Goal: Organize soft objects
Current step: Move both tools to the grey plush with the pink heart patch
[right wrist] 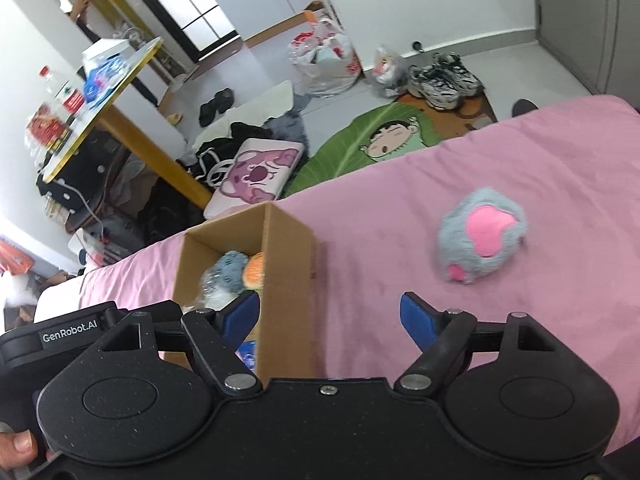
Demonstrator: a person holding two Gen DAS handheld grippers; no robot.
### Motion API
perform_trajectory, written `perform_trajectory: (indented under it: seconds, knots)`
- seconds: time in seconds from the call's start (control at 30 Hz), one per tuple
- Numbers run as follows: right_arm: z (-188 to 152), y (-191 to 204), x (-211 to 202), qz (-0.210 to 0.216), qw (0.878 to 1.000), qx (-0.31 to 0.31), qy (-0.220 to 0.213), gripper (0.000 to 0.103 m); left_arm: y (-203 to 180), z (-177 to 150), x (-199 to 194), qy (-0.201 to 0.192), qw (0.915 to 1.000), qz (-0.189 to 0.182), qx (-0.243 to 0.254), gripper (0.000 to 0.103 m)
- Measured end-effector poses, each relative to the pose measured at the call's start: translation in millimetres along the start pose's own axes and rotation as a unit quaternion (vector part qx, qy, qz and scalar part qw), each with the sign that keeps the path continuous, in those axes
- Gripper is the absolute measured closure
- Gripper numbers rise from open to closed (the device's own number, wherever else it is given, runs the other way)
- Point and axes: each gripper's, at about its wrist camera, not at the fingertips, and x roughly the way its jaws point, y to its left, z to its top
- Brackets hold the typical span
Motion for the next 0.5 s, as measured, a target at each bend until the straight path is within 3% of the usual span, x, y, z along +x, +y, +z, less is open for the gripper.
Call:
perform_trajectory:
  seconds: [0.5]
  knots:
    - [19.7,-67.0,-11.2,-0.006,0.999,0.039,-0.012,0.026,-64.3,-4.3,15.2,0.006,0.9998,-0.008,0.018,0.028]
